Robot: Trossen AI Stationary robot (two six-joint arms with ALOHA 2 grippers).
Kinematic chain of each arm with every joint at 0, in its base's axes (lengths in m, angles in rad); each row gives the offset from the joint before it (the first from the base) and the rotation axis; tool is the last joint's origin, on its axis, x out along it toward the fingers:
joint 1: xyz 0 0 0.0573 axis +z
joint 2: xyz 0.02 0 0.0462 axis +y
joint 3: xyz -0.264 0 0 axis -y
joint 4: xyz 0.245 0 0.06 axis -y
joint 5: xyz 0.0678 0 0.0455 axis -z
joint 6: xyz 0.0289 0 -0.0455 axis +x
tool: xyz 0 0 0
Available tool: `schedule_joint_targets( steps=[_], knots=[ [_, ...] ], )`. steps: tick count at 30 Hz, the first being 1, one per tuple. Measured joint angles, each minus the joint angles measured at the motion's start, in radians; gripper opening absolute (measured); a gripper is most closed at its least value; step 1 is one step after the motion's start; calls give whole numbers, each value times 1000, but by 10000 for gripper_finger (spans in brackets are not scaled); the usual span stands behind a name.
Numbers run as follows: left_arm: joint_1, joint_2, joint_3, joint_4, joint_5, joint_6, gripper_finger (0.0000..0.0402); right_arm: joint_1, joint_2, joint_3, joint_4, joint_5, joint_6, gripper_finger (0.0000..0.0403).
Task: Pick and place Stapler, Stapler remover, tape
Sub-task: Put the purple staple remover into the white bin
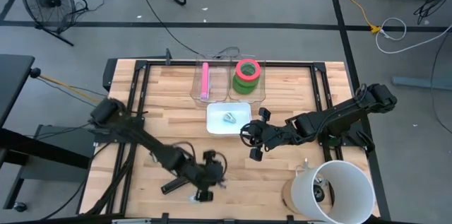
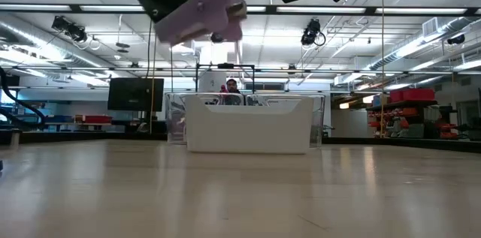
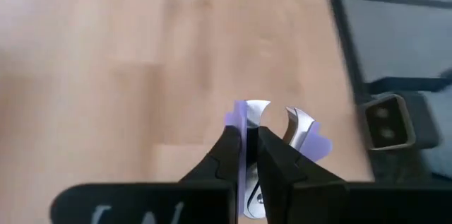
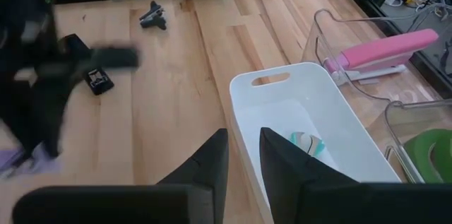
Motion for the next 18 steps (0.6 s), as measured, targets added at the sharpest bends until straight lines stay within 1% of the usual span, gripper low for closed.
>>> schedule_joint_targets(
  steps=[7, 10, 18],
  knots=[
    [129, -155, 0, -172, -54, 130, 26, 0, 0, 0, 0, 0, 1, 82],
    [203, -201, 0, -202, -64, 173, 26, 0, 0, 0, 0, 0, 4, 82],
    [415, -227, 0, -220, -48, 314, 26, 0, 0, 0, 1, 0, 4, 82]
  ],
)
